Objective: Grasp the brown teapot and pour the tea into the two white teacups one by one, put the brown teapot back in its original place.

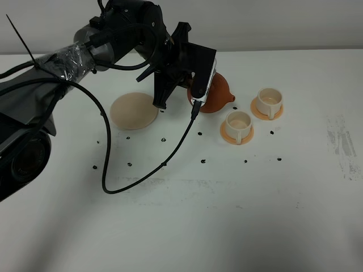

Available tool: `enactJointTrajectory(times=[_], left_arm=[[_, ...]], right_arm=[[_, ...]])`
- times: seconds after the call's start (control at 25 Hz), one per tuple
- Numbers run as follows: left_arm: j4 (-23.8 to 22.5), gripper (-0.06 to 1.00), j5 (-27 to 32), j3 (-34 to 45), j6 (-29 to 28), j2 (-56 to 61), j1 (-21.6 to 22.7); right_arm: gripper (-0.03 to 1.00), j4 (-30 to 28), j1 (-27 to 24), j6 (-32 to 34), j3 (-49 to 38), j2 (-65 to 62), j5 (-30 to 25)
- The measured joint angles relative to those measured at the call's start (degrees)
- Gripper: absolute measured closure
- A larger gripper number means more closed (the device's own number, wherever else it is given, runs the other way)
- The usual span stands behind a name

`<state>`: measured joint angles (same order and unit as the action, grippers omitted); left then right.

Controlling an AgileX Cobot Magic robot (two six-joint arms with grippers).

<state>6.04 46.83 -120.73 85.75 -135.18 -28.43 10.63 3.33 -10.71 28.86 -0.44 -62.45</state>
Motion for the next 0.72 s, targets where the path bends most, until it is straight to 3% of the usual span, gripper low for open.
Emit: enactJointTrajectory(times=[0.4, 0.72], left_arm=[[0.00, 0.82, 0.05, 0.00, 0.76, 0.00, 0.00], [0.00, 0.82, 0.05, 0.00, 1.63, 0.00, 0.00]], right_arm=[[0.54, -0.28, 0.00, 0.50, 0.00, 0.00, 0.00], [0.63, -3.08, 0.00, 5.38, 0.00, 0.00, 0.13]])
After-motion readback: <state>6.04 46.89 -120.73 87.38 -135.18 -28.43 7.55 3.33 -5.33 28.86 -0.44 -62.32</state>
